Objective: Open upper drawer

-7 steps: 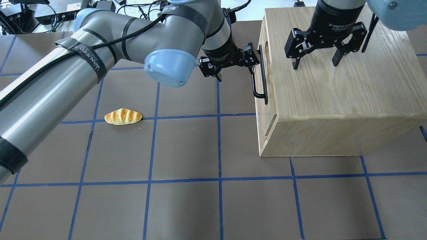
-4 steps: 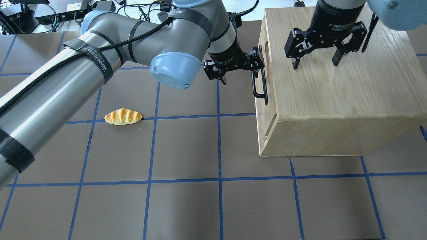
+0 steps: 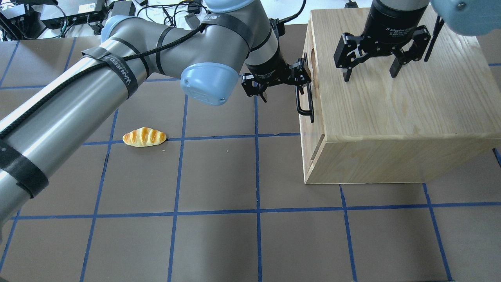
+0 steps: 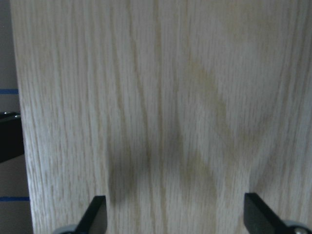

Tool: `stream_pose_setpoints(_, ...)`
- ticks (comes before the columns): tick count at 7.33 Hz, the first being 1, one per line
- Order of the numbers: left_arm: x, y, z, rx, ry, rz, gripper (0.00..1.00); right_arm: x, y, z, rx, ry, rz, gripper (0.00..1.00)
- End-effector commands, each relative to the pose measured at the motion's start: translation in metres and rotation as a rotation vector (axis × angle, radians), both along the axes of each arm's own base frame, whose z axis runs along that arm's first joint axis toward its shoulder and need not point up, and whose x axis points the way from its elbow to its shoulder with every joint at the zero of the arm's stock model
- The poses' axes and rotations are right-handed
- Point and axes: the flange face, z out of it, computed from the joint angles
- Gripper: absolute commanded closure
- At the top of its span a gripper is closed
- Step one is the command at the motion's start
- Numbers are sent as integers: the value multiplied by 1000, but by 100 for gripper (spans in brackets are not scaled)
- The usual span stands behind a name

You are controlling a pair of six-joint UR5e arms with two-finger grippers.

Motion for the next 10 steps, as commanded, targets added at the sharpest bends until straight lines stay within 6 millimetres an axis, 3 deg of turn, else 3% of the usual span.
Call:
stream_pose_setpoints(1,-1,-1,-4,6,-3,0,0,0,0,0,0,0,1,0)
stream_pose_setpoints(10,12,-13,4,-57,-90,-6,0,0,0,0,0,0,1,0)
